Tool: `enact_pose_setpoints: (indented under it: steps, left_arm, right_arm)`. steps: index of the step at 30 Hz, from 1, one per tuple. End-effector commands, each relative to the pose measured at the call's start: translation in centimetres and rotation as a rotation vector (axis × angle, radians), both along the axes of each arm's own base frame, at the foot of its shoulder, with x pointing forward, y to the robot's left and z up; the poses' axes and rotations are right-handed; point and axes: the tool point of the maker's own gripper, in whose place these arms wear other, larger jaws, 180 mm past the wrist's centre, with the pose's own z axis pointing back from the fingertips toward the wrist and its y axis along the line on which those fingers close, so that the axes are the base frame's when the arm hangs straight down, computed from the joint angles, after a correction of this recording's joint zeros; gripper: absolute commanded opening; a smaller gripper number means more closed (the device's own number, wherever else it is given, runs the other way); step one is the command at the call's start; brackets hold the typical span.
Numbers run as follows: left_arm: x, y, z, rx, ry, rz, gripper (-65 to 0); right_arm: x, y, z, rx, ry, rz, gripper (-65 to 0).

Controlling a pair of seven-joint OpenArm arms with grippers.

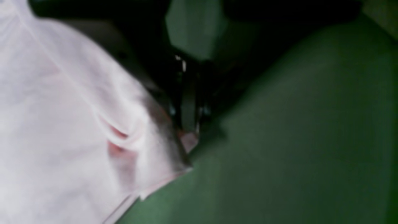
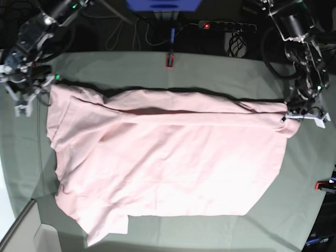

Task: Layout the t-shirt on the table in an organized manner, then fold the t-shirt properly
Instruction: 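Regrasp the shirt edge with both grippers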

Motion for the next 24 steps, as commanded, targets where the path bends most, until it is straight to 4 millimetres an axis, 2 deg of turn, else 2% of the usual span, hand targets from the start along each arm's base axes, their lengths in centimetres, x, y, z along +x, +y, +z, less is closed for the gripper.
enact_pose_setpoints:
  steps: [1,8,12,18,24]
  left_arm:
    - [1.1,1.8,2.4,0.058,-0.062,0.015,-65.0]
    - [0.7,2.4,2.8,0.077,-0.066,0.023,-65.0]
    - [0.7,2.4,2.8,0.079,-0.068,0.024,-65.0]
    - [1.0,2.4,3.0,0.08,-0.074,0.024,-65.0]
    - [1.0,2.4,3.0,0.08,-0.075,0.024,-65.0]
  right_arm:
    - [1.0,-0.2,1.0,-0.021,-0.037,0.012,-25.9]
    - [1.8,1.1,0.8,0.024,-0.066,0.022,-23.9]
    - [1.5,1.3,0.5,0.035,-0.061,0.02,-23.9]
    - [0.4,2.5,-2.1,0.099,-0.004,0.017,-23.9]
    - [0.4,4.3,-3.9,0.149,0.038,0.056,-24.1]
